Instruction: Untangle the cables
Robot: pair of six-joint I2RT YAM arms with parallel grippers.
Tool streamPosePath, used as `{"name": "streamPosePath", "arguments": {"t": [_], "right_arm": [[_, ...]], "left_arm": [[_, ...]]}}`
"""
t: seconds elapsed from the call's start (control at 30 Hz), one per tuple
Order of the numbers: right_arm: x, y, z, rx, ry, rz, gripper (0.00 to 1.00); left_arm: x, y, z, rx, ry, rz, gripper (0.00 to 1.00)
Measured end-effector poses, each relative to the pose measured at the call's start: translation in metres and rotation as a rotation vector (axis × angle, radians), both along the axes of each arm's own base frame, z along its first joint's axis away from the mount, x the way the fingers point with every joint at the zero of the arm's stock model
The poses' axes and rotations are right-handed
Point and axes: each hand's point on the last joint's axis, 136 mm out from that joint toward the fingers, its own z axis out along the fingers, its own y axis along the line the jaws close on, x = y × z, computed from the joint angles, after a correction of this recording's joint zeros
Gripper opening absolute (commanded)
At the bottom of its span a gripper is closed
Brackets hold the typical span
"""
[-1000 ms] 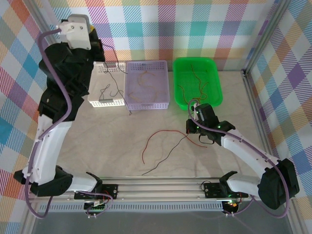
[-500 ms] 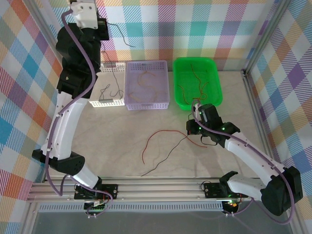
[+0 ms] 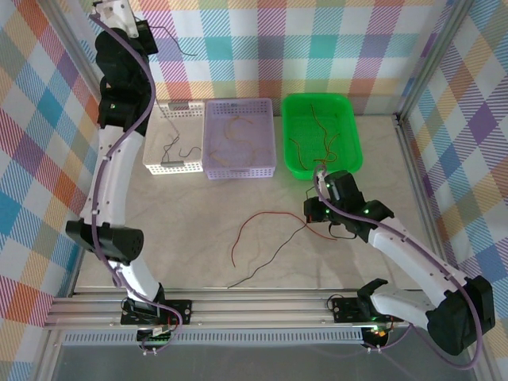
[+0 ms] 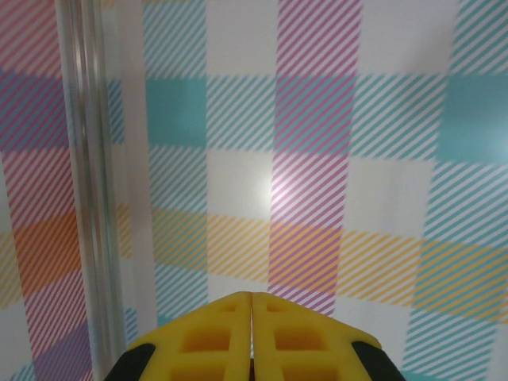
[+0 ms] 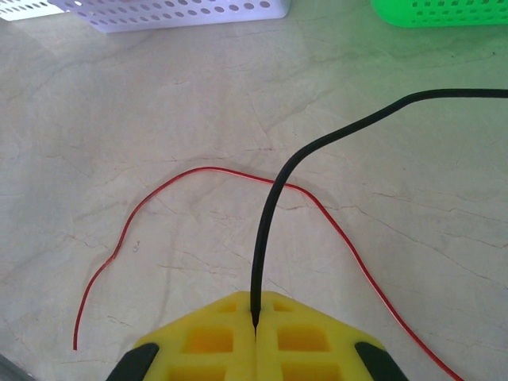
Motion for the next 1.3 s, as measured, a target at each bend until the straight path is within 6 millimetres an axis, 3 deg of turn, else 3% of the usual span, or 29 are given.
{"name": "streamPosePath", "arguments": {"t": [0.23, 0.37, 0.57, 0.67, 1.0, 1.3], "right_arm": [[-0.003, 0.002, 0.003, 0.017, -0.001, 0.012, 0.00], [-0.004, 0.003, 0.004, 0.022, 0.002, 0.017, 0.00], [-0.005, 0.005, 0.004, 0.028, 0.006, 0.022, 0.00], [-0.006, 0.006, 0.004, 0.030, 0.008, 0.023, 0.00], [-0.009, 0.008, 0.005, 0.045, 0.013, 0.021, 0.00], [-0.013, 0.008, 0.017, 0.069, -0.016, 0.028, 0.00]], "left_arm": [[0.054, 0.052, -0.067, -0.102, 0.100, 0.081, 0.00], [0.074, 0.061, -0.112, -0.129, 0.176, 0.099, 0.00], [0.104, 0.060, -0.197, -0.164, 0.314, 0.102, 0.00], [0.112, 0.057, -0.228, -0.186, 0.367, 0.094, 0.00], [0.115, 0.033, -0.291, -0.278, 0.477, 0.024, 0.00], [0.108, -0.003, -0.395, -0.324, 0.712, -0.024, 0.00]]}}
